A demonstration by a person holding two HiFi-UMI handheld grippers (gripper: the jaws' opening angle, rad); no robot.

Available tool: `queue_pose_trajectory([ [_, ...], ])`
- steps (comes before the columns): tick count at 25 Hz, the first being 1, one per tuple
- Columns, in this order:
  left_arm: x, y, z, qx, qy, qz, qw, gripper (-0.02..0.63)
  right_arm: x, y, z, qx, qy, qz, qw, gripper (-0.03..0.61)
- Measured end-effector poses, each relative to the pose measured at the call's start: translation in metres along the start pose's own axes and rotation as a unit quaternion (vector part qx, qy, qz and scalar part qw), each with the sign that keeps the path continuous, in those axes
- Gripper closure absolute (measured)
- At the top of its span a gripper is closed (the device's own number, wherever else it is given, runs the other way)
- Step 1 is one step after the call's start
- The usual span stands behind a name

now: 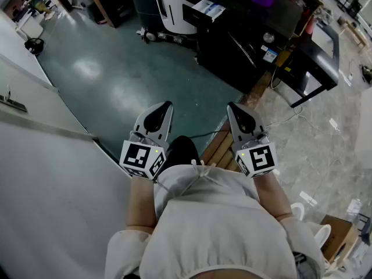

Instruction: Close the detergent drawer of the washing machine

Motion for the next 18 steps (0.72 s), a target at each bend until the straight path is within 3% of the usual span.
queue_pose_trajectory([
  [18,0.0082,-0.0046,-0.0035,-0.008,0.003,-0.008,0.9999,0.592,0.0051,-0.0094,0.0096,0.027,-0.02,0.0,0.999,0.577],
])
Point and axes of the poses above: the fingertips, and each gripper's own axes: x forward along the fingers, z to its right, y out of its top, the point moved 7 cm from there along -x, backward along the fingers, and after that the axes turned 11 degrees about y, right-handed, at the moved point
